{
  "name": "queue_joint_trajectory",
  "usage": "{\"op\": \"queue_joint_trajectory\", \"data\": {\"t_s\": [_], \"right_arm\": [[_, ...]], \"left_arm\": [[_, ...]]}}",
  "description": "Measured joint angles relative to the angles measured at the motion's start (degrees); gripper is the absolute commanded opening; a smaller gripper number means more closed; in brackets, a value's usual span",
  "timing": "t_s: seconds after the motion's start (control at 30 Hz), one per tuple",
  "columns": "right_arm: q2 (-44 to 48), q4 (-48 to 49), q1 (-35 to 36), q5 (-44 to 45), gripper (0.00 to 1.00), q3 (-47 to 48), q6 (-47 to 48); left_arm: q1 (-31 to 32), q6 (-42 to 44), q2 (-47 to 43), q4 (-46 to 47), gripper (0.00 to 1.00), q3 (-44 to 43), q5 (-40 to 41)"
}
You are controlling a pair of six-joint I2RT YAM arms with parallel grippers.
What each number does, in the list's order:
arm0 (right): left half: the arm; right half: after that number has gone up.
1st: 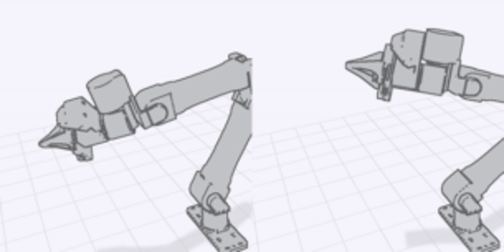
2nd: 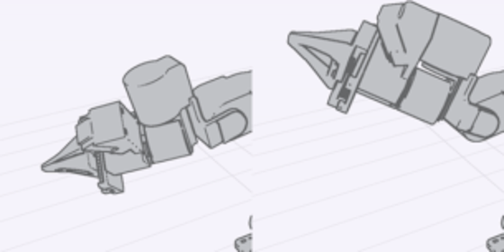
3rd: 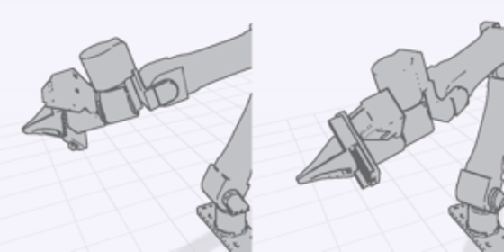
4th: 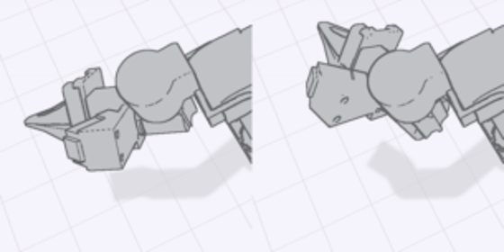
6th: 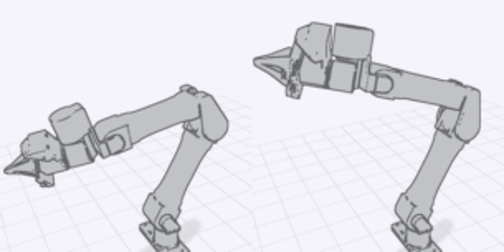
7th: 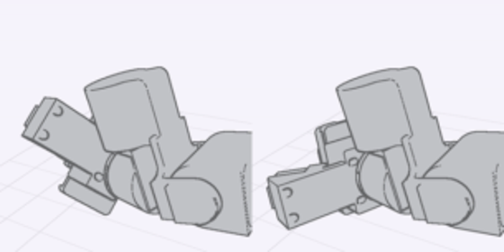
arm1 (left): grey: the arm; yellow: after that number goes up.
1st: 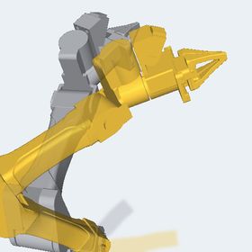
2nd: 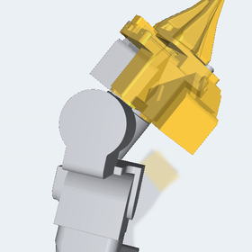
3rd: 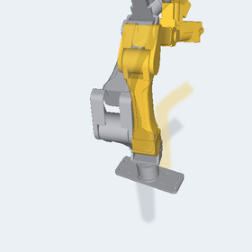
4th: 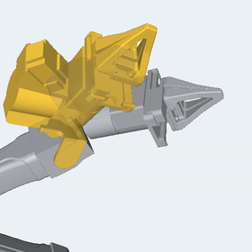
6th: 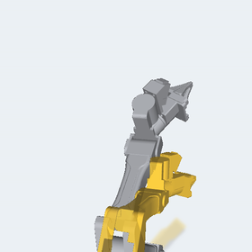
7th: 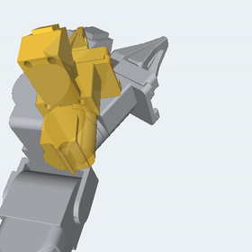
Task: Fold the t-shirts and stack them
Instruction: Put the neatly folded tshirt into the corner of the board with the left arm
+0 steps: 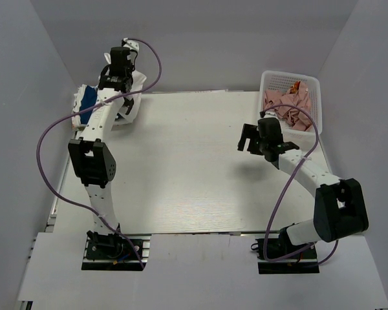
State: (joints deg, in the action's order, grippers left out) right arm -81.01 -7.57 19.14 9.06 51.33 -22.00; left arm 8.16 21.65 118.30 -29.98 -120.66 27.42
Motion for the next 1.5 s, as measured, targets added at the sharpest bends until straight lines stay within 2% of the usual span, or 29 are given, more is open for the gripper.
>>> {"op": "queue_joint_trajectory", "data": {"t_s": [0.33, 0.6, 0.63, 0.73, 0.77, 0.83, 1.1, 1.27, 1.37, 1.47, 1.5], "right_arm": [[-2.29, -0.11, -0.07, -0.37, 0.9, 3.28, -0.31], [-6.6, -1.79, -0.17, -0.46, 0.9, 10.43, -0.33], [-7.17, -1.9, -0.22, -0.66, 0.9, 11.15, -0.33], [-8.2, -2.4, -0.26, -0.94, 0.9, 12.33, -0.46], [-8.35, -2.6, -0.26, -1.01, 0.9, 12.5, -0.52], [-8.46, -2.97, -0.26, -1.33, 0.9, 12.63, -0.61], [-8.28, -3.23, -0.26, -1.75, 0.9, 12.66, -0.7], [-4.79, -3.93, -0.26, -2.1, 0.9, 12.04, -0.7], [0.17, -3.69, -0.24, -2.08, 0.9, 9.73, -0.74], [4.98, -2.62, -0.24, -2.16, 0.9, 5.84, -1.2], [6.58, -2.51, -0.24, -2.29, 0.9, 4.22, -1.46]], "left_arm": [[-5.31, -0.13, 0.11, 2.75, 0.0, -2.25, -3.21], [-12.37, -0.9, 10.08, 6.14, 0.0, -5.64, -5.29], [-13.33, -1.07, 11.72, 6.43, 0.14, -6.1, -5.42], [-15.34, -1.2, 15.45, 7.5, 0.63, -6.6, -5.03], [-16.02, -1.38, 16.28, 7.85, 0.92, -6.62, -4.79], [-17.14, -1.9, 17.18, 8.37, 1.0, -6.78, -4.28], [-18.25, -5.33, 16.61, 9.62, 1.0, -10.56, -4.76], [-17.27, -12.28, 12.61, 4.24, 1.0, -9.77, -10.71], [-16.57, -19.06, 4.09, 0.94, 1.0, -1.68, -16.85], [-15.74, -26.12, -9.77, 0.61, 1.0, 14.25, -23.76], [-14.99, -29.0, -15.87, 4.94, 1.0, 22.53, -26.12]]}}
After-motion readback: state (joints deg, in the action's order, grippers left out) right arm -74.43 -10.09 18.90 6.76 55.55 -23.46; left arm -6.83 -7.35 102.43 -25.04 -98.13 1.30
